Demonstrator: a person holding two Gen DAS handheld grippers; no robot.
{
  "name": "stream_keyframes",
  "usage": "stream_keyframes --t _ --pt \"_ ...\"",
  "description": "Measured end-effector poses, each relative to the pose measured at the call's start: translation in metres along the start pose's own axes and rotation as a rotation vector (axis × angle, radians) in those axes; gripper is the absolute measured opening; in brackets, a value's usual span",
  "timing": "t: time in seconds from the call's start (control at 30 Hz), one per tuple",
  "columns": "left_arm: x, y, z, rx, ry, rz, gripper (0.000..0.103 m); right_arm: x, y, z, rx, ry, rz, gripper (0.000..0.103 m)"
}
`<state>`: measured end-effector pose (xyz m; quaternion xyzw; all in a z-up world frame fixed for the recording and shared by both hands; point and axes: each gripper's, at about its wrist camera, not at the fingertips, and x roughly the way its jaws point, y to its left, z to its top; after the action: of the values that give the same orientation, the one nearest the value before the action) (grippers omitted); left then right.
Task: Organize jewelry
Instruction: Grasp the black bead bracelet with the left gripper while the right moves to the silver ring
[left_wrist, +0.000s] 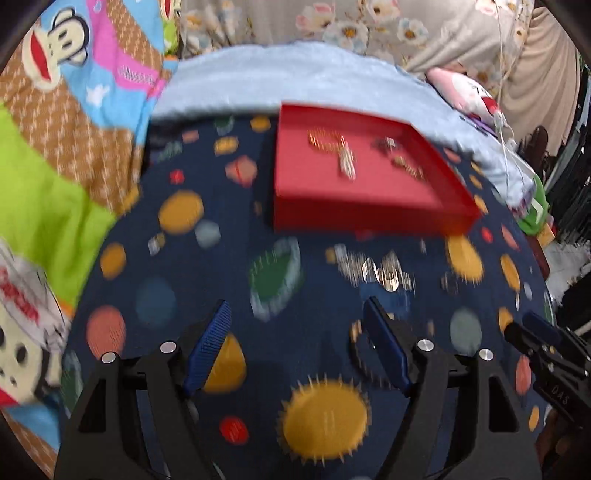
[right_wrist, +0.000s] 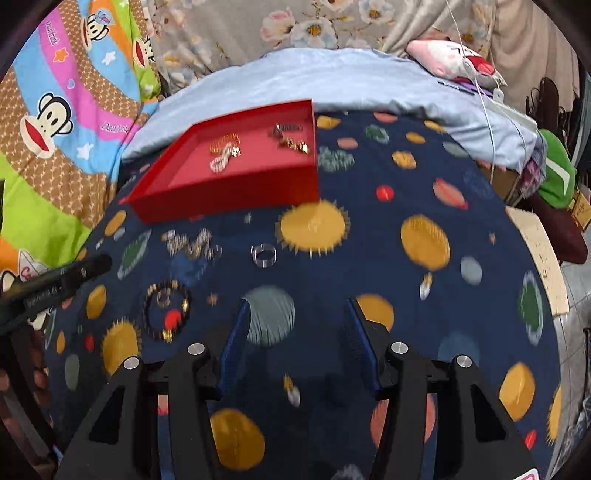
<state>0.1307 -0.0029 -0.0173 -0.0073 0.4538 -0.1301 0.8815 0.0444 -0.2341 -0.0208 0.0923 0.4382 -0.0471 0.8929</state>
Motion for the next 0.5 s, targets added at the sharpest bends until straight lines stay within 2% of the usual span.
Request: stream_keyframes --t 0.2,0.27,0.37,0.47,0.5 --pt "0.016 -0.011 -0.029 0.002 0.052 -0.014 0.070 0.002 0.002 -0.014 0.022 0.020 0.022 0.052" --pt "0.019 -0.015 -0.031 0.018 0.045 -0.008 0.063 0.003 0.004 -0.015 0.022 0.021 0.031 0.052" --pt "0.025 -0.022 -0.031 0.029 0.049 -0.025 0.057 0.004 0.004 -0.013 0.025 0.025 0.035 0.052" --pt "0.028 -0.032 -0.033 0.079 0.031 -0.012 0.041 0.006 0.003 -0.012 0.034 0.027 0.041 0.052" --pt "0.028 -0.035 -0.034 0.094 0.023 -0.001 0.039 0.006 0.003 -0.011 0.037 0.028 0.040 0.052"
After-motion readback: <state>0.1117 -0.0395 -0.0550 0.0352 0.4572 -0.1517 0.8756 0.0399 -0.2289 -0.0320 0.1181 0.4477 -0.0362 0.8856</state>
